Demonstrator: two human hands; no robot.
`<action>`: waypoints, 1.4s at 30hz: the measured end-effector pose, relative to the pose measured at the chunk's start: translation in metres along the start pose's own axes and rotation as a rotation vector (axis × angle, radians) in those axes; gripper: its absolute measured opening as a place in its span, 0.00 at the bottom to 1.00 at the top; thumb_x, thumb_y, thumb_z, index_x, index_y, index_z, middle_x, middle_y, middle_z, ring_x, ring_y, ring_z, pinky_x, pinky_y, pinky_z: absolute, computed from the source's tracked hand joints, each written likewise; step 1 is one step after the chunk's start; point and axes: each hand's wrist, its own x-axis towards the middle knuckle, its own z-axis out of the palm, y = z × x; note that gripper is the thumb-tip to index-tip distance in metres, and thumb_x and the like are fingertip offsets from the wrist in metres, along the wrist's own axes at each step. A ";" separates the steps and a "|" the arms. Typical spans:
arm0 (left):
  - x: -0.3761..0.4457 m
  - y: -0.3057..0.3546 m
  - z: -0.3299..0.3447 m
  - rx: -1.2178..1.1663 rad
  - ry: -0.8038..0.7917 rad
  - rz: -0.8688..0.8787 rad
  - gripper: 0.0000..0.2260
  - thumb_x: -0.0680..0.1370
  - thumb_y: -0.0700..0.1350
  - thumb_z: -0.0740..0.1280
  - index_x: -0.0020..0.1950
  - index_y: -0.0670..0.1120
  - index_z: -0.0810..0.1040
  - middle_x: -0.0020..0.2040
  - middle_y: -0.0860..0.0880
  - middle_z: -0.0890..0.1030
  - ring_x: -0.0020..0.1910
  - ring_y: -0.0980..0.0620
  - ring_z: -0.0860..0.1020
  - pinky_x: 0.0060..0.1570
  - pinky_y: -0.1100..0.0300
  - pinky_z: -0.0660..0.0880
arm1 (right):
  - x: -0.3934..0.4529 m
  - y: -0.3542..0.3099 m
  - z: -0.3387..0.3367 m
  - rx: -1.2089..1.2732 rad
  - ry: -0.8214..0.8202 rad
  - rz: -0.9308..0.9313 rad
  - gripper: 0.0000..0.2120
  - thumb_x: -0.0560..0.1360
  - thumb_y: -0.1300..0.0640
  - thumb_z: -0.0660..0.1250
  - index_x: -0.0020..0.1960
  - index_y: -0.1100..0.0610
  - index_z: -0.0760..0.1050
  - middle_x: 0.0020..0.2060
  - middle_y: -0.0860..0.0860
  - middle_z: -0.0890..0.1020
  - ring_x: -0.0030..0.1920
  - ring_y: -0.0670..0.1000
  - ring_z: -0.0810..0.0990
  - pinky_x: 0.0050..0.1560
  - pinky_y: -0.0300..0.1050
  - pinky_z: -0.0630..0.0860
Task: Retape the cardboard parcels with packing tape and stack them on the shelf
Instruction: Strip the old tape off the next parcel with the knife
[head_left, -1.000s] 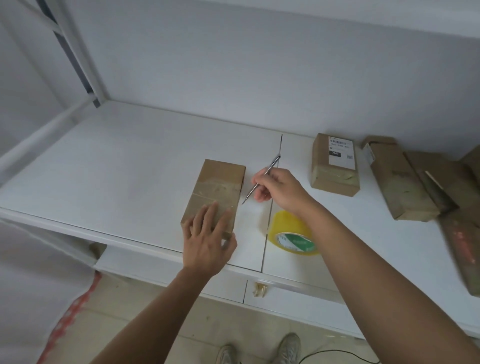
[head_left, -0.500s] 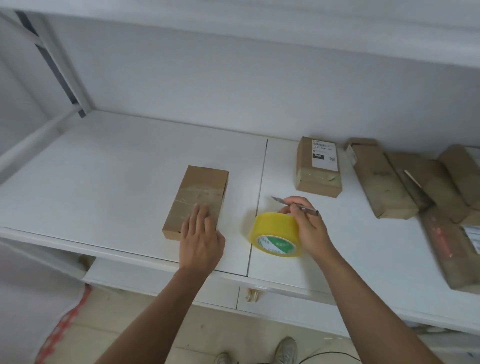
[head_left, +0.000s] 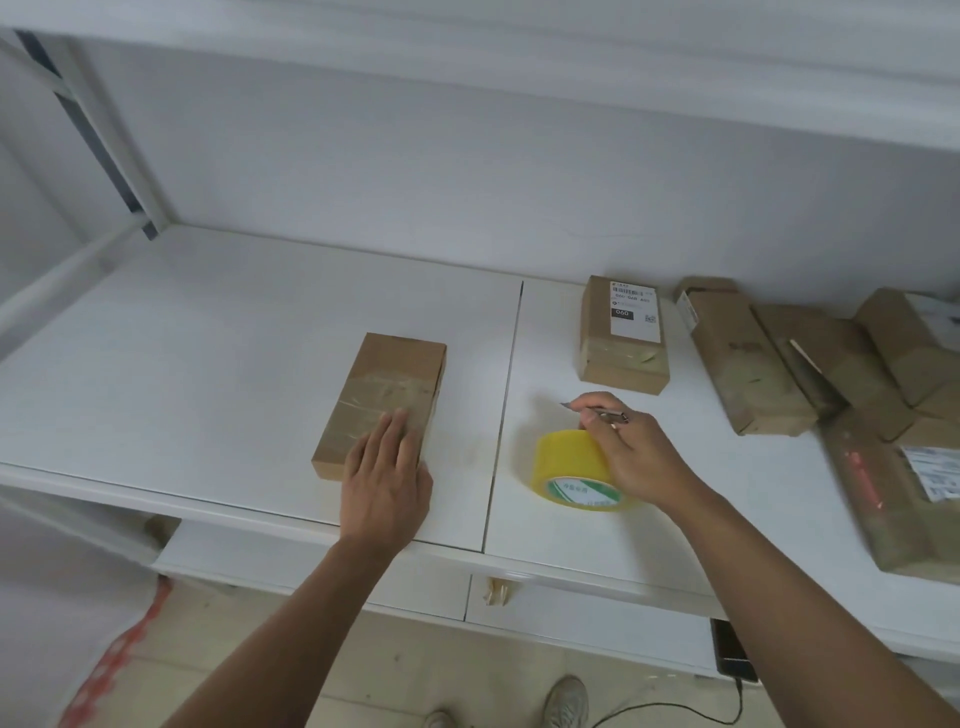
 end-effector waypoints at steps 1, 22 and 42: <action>0.000 0.000 0.000 -0.013 0.014 -0.002 0.18 0.78 0.45 0.62 0.65 0.39 0.76 0.70 0.40 0.75 0.71 0.41 0.71 0.67 0.44 0.69 | 0.002 -0.002 -0.001 -0.025 -0.013 0.004 0.08 0.84 0.51 0.59 0.55 0.41 0.77 0.41 0.44 0.82 0.46 0.48 0.81 0.53 0.51 0.75; -0.001 0.001 -0.003 -0.133 0.076 -0.045 0.18 0.75 0.45 0.68 0.63 0.40 0.78 0.66 0.45 0.78 0.67 0.46 0.75 0.65 0.51 0.69 | 0.077 -0.094 0.067 0.568 -0.172 0.204 0.10 0.80 0.63 0.60 0.43 0.59 0.79 0.29 0.54 0.80 0.31 0.52 0.78 0.45 0.46 0.76; -0.001 -0.001 -0.004 -0.186 0.139 0.045 0.12 0.72 0.46 0.74 0.53 0.43 0.81 0.65 0.47 0.80 0.65 0.48 0.77 0.60 0.51 0.72 | 0.071 -0.082 0.066 0.306 -0.359 0.172 0.12 0.80 0.60 0.59 0.46 0.62 0.80 0.39 0.57 0.87 0.42 0.56 0.87 0.57 0.45 0.78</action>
